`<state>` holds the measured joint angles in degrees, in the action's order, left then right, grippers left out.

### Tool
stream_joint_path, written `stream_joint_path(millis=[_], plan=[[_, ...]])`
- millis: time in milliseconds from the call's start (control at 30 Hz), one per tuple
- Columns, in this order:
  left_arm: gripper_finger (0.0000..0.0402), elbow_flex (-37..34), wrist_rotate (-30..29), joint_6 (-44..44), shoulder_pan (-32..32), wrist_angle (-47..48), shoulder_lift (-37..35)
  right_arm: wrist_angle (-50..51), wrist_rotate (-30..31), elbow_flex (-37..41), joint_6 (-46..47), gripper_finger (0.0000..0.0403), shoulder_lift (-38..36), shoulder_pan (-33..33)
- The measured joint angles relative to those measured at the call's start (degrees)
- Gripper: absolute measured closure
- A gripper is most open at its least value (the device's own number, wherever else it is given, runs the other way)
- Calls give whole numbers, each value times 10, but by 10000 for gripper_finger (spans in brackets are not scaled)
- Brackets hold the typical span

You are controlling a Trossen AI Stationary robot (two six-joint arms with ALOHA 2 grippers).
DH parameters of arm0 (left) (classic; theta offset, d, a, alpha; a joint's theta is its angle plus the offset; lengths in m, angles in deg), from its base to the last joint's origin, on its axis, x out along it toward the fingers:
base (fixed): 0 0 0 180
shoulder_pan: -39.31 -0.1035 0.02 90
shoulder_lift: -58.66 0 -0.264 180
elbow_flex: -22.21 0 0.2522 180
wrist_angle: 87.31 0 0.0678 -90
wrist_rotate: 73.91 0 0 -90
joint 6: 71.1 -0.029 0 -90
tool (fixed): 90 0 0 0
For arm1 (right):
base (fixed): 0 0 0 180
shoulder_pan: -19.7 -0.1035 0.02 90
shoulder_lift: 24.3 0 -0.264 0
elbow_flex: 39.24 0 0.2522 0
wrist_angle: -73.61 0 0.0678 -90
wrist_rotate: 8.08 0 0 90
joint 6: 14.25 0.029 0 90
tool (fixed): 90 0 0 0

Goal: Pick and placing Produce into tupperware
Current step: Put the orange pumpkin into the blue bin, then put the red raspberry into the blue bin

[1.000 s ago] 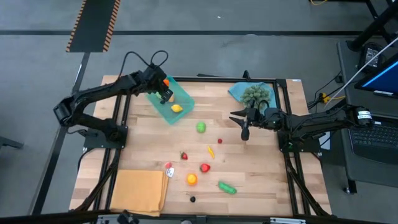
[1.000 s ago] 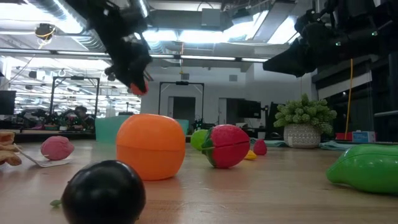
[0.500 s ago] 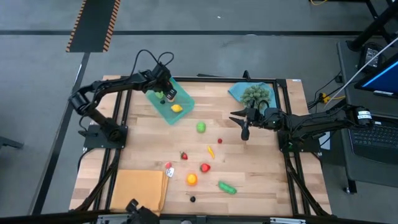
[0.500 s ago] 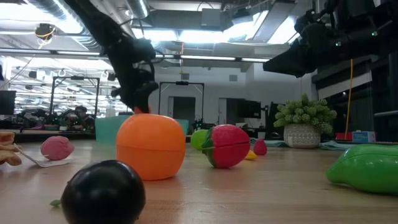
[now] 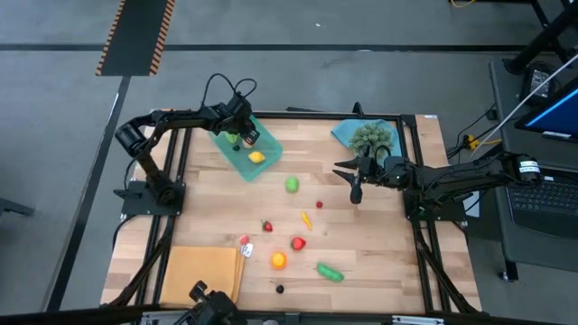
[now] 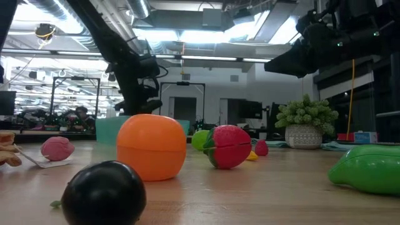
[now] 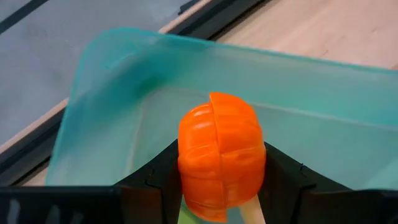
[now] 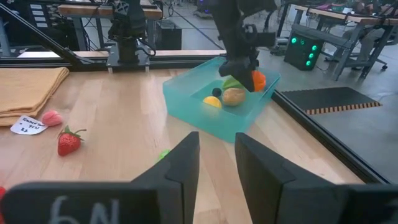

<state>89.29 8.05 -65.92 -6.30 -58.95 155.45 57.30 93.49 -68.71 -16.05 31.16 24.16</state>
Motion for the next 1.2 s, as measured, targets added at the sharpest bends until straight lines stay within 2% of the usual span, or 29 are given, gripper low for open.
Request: stream_joint_path(millis=[200, 467, 567, 700, 900, 1200], plan=[[247, 0, -3, -9, -2, -18, 12, 1, 0, 0, 0, 297, 0, 0], [185, 0, -23, -35, -2, -27, 12, 7, 0, 0, -1, 297, 0, 0], [174, 0, -46, -36, -2, -27, 12, 8, 0, 0, -2, 297, 0, 0], [173, 0, -47, -43, -1, -23, 2, 8, 0, 0, -2, 297, 0, 0], [179, 0, -46, -48, 20, 3, -70, 8, 0, 0, -13, 297, 0, 0], [174, 0, -45, -59, 89, 43, -252, 3, 0, 0, -47, 297, 0, 0]])
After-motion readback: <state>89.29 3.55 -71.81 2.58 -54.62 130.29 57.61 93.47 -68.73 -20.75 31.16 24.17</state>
